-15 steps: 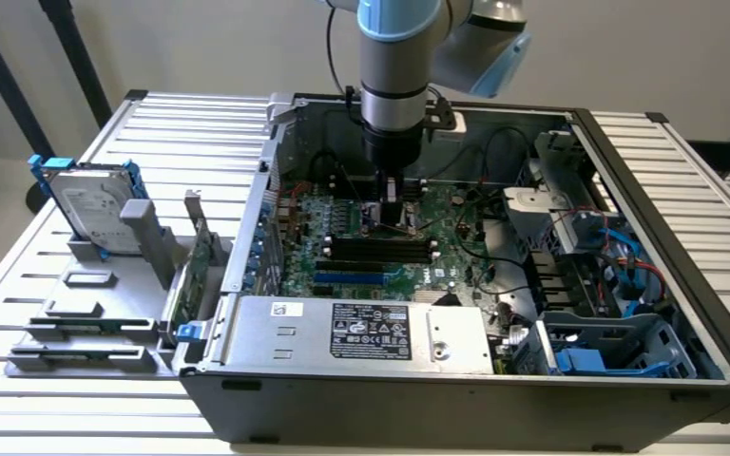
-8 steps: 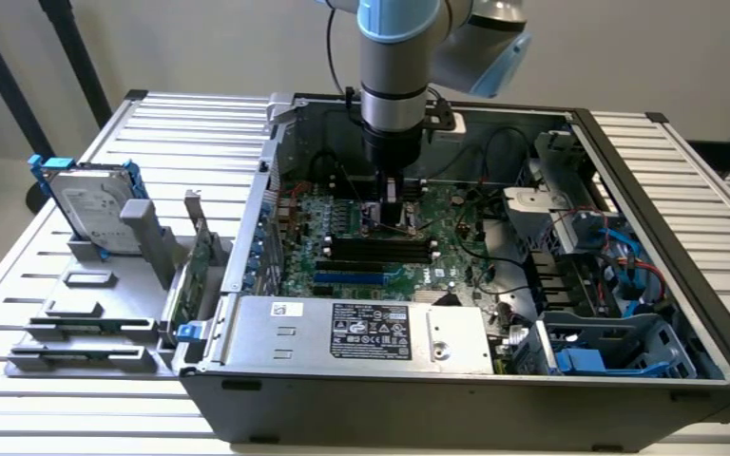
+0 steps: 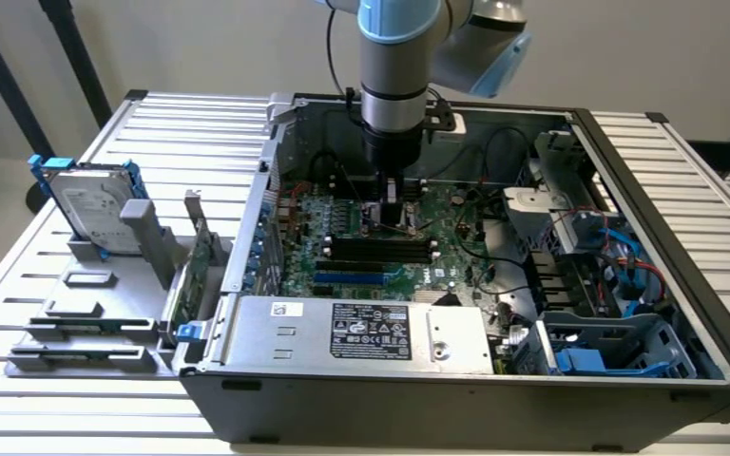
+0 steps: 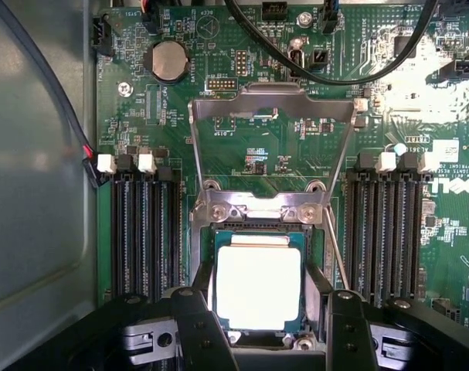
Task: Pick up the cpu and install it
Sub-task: 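Place the cpu into insertion slot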
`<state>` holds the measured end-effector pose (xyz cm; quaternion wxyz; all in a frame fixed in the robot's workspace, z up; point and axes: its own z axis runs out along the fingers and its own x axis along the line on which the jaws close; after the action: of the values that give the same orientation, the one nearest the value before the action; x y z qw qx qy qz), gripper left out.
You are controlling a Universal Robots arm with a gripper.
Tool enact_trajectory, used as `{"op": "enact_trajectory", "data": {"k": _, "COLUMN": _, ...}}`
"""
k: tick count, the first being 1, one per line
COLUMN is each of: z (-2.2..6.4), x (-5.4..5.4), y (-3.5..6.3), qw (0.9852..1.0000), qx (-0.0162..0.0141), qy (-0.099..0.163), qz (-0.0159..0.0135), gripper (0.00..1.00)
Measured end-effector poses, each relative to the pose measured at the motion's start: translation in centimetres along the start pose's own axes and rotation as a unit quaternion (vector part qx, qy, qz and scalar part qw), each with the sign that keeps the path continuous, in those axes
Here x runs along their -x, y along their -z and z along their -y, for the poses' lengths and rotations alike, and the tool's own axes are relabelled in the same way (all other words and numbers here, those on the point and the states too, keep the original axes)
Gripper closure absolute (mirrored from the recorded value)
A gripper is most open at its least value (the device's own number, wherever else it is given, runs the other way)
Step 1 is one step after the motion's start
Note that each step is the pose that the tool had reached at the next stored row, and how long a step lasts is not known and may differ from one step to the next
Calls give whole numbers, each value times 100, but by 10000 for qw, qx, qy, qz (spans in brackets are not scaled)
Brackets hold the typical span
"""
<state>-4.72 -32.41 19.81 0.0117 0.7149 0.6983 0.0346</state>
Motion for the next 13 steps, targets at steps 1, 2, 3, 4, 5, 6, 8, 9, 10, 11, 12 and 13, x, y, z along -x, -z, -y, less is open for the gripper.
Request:
{"op": "enact_trajectory", "data": {"k": 1, "z": -1, "x": 0, "y": -1, "qw": 10000, "qx": 0, "qy": 0, "qz": 0, "gripper": 45}}
{"op": "enact_trajectory", "data": {"k": 2, "z": -1, "x": 0, "y": -2, "qw": 10000, "qx": 0, "qy": 0, "qz": 0, "gripper": 45}}
{"op": "enact_trajectory", "data": {"k": 3, "z": -1, "x": 0, "y": -2, "qw": 10000, "qx": 0, "qy": 0, "qz": 0, "gripper": 45}}
{"op": "enact_trajectory", "data": {"k": 4, "z": -1, "x": 0, "y": -3, "qw": 10000, "qx": 0, "qy": 0, "qz": 0, "gripper": 45}}
{"op": "enact_trajectory", "data": {"k": 5, "z": -1, "x": 0, "y": -5, "qw": 10000, "qx": 0, "qy": 0, "qz": 1, "gripper": 45}}
{"op": "enact_trajectory", "data": {"k": 6, "z": -1, "x": 1, "y": -6, "qw": 10000, "qx": 0, "qy": 1, "qz": 6, "gripper": 45}}
{"op": "enact_trajectory", "data": {"k": 8, "z": -1, "x": 1, "y": -6, "qw": 10000, "qx": 0, "qy": 1, "qz": 8, "gripper": 45}}
{"op": "enact_trajectory", "data": {"k": 9, "z": -1, "x": 1, "y": -6, "qw": 10000, "qx": 1, "qy": 0, "qz": 10, "gripper": 45}}
{"op": "enact_trajectory", "data": {"k": 10, "z": -1, "x": 2, "y": -6, "qw": 10000, "qx": 0, "qy": 1, "qz": 12, "gripper": 45}}
{"op": "enact_trajectory", "data": {"k": 11, "z": -1, "x": 2, "y": -6, "qw": 10000, "qx": 0, "qy": 1, "qz": 15, "gripper": 45}}
{"op": "enact_trajectory", "data": {"k": 12, "z": -1, "x": 2, "y": -6, "qw": 10000, "qx": 0, "qy": 1, "qz": 18, "gripper": 45}}
{"op": "enact_trajectory", "data": {"k": 13, "z": -1, "x": 2, "y": -6, "qw": 10000, "qx": 1, "qy": 1, "qz": 20, "gripper": 45}}
